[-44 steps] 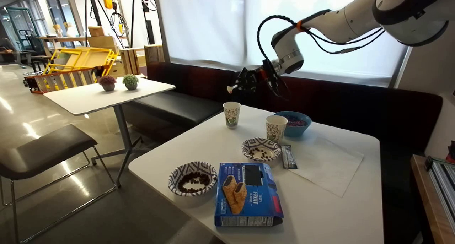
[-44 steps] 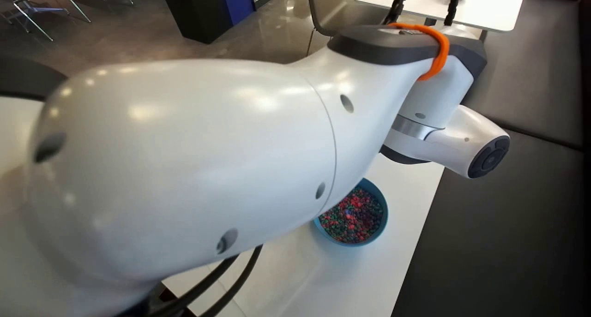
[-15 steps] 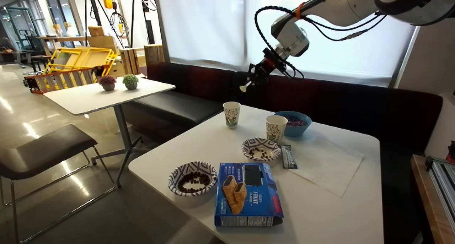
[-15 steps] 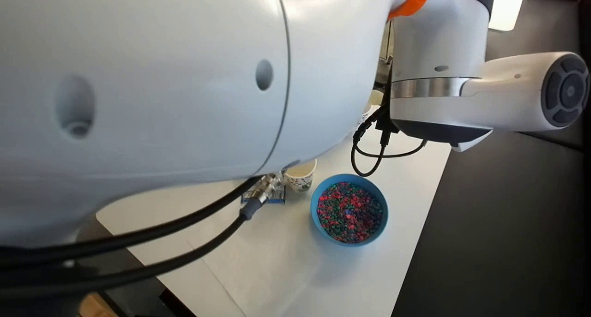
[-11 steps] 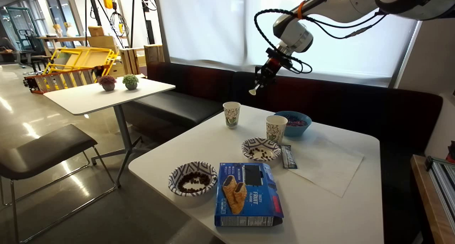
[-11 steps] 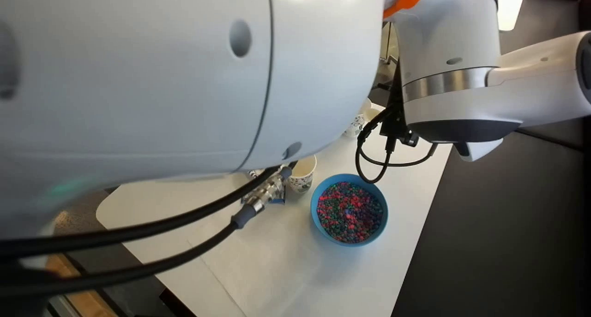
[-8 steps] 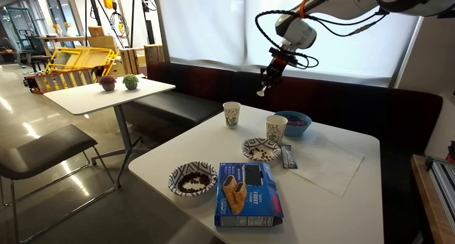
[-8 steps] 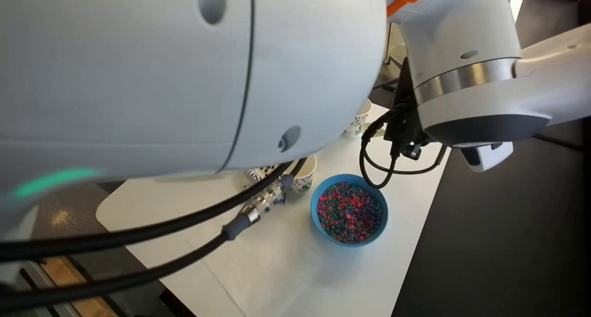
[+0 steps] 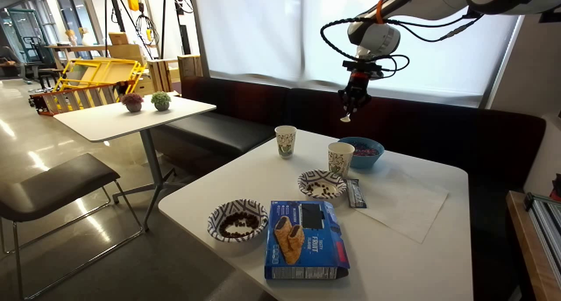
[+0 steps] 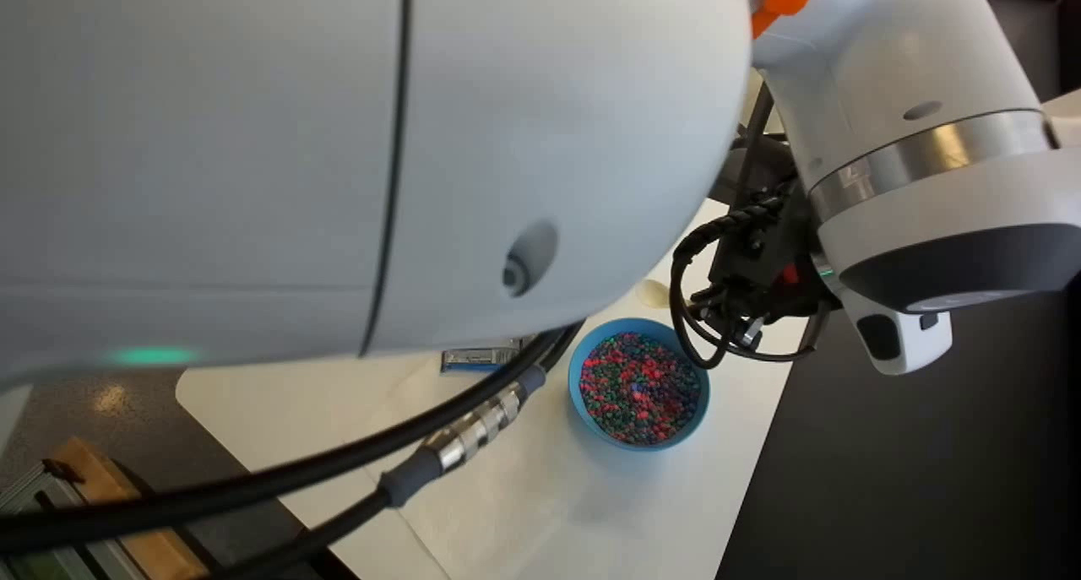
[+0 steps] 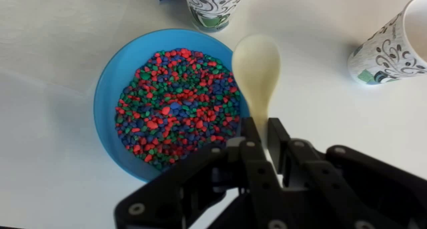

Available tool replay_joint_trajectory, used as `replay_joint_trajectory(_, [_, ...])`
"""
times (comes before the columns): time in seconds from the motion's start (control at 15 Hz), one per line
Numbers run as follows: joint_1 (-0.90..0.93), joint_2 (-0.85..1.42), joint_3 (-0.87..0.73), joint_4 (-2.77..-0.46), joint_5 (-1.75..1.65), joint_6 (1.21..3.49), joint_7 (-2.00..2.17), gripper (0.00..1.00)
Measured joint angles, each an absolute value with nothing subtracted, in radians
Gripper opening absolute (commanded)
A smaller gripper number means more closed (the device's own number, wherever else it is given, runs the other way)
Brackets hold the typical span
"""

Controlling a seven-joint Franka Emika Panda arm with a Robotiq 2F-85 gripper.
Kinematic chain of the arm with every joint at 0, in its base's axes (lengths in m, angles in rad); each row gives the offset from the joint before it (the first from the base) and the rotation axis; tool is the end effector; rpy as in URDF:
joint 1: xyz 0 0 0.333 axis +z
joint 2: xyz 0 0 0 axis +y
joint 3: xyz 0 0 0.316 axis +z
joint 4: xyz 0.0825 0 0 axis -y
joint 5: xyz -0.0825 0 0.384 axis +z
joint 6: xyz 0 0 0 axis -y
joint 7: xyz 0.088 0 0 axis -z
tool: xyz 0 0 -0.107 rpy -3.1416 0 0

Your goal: Use the plastic spoon to put some of the contents of the blue bowl into the paper cup in the front

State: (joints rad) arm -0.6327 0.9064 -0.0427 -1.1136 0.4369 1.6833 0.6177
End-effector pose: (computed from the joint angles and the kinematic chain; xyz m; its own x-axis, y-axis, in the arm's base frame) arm 0.6028 -0.4189 0.2475 0.1663 -0.8623 -0.4783 -0.9860 -0.1401 -0.0902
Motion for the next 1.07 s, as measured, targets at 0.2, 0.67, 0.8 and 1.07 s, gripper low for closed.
replay_joint_trajectory(0.2, [-0.634, 0.904, -0.049, -1.120, 0.437, 1.645, 0.632, 0.14])
replay_joint_trajectory(0.67, [-0.631, 0.891, -0.052, -1.136, 0.429, 1.687, 0.611, 0.03])
replay_joint_trajectory(0.8, [-0.627, 0.873, -0.058, -1.178, 0.405, 1.781, 0.537, 0.03])
replay_joint_trajectory(1.07, [-0.632, 0.796, -0.068, -1.325, 0.399, 1.912, 0.386, 0.03])
